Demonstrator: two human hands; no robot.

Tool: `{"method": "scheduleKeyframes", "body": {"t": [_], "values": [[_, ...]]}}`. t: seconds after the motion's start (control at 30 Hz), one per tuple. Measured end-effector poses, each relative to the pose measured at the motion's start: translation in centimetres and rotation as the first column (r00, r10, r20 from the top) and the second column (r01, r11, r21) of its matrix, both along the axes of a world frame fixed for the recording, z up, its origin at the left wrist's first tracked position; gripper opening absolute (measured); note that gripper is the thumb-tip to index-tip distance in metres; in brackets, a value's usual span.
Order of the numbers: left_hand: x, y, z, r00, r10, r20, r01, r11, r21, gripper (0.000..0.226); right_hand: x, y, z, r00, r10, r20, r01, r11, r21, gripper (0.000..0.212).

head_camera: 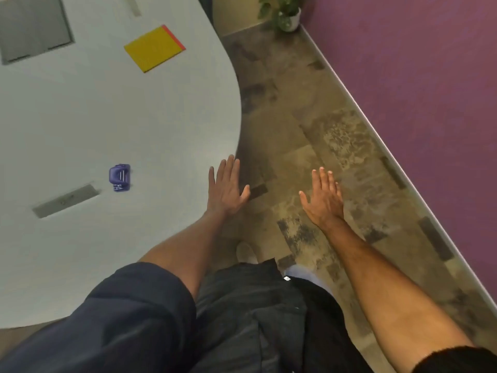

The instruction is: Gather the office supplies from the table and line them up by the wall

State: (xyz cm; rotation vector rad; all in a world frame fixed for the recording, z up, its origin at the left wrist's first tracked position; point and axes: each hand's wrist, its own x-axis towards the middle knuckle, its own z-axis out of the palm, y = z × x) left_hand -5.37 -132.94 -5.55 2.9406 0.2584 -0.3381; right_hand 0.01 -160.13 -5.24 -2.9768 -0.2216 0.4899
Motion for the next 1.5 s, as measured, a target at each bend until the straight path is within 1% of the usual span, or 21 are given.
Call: {"method": "scheduleKeyframes", "body": {"t": [0.07,0.2,0.37,0.43,0.5,0.57,0.67,0.73,0.83,0.93,1.0,1.1,1.23,1.37,1.43,1.5], "values": [[1.2,1.7,-0.2,0.998,0.054,-0.017,-0.053,0.998,0.020,0.075,3.0,2.3,-0.1,0.997,0.075,-0.002,-0.075,0.997,-0.011,0.081],[2.9,4.6,-1.0,0.973,0.222,-0.065,-0.221,0.975,0.028,0.075,8.5,7.0,-0.8,0.973,0.227,-0.036,-0.227,0.974,0.008,0.080],[4.5,7.4,-1.6,0.906,0.414,-0.092,-0.410,0.910,0.059,0.075,15.7,12.7,-2.0,0.900,0.433,-0.057,-0.432,0.902,0.024,0.080],[5.7,8.3,-1.4,0.848,0.520,-0.100,-0.517,0.854,0.064,0.075,18.9,15.1,-2.1,0.849,0.523,-0.072,-0.522,0.852,0.035,0.080],[7.1,8.9,-0.9,0.786,0.613,-0.078,-0.608,0.790,0.076,0.075,22.0,17.3,-2.1,0.795,0.603,-0.061,-0.602,0.798,0.037,0.080],[8.5,9.0,-0.4,0.722,0.690,-0.056,-0.688,0.724,0.056,0.075,25.2,19.5,-1.9,0.731,0.680,-0.064,-0.679,0.733,0.030,0.079],[10.0,8.7,-0.1,0.608,0.794,0.006,-0.794,0.608,0.023,0.076,29.4,23.1,-2.1,0.614,0.787,-0.053,-0.788,0.615,-0.004,0.078],[10.1,9.0,0.3,0.521,0.854,-0.001,-0.854,0.521,0.002,0.076,30.9,26.4,-1.6,0.524,0.849,-0.065,-0.852,0.523,-0.032,0.078],[8.6,9.4,0.2,0.414,0.910,-0.012,-0.910,0.414,0.003,0.076,31.4,30.8,-1.2,0.414,0.910,-0.016,-0.910,0.413,-0.019,0.077],[6.5,9.9,-0.4,0.267,0.963,-0.044,-0.963,0.267,-0.024,0.076,30.7,34.7,-1.5,0.312,0.950,-0.010,-0.950,0.312,0.005,0.076],[5.2,10.3,-0.9,0.199,0.979,-0.050,-0.980,0.198,-0.023,0.075,29.8,37.3,-2.0,0.244,0.970,-0.006,-0.970,0.244,0.009,0.075],[3.6,12.0,-1.4,0.122,0.990,-0.074,-0.992,0.121,-0.021,0.076,27.6,41.1,-2.1,0.178,0.984,-0.006,-0.983,0.178,0.046,0.076],[2.3,14.9,-2.4,0.014,0.997,-0.074,-0.998,0.010,-0.062,0.075,24.2,45.4,-2.5,0.091,0.996,0.008,-0.992,0.090,0.088,0.076],[1.7,17.8,-4.1,-0.059,0.996,-0.060,-0.992,-0.065,-0.108,0.075,21.2,49.0,-2.9,0.007,1.000,0.007,-0.991,0.006,0.134,0.075],[1.5,19.0,-5.0,-0.091,0.994,-0.062,-0.985,-0.099,-0.144,0.076,19.7,50.4,-3.1,-0.025,1.000,0.001,-0.989,-0.025,0.147,0.074],[1.3,20.2,-5.7,-0.140,0.988,-0.070,-0.967,-0.151,-0.205,0.076,18.2,51.7,-3.2,-0.042,0.999,-0.035,-0.986,-0.036,0.163,0.074]]}}
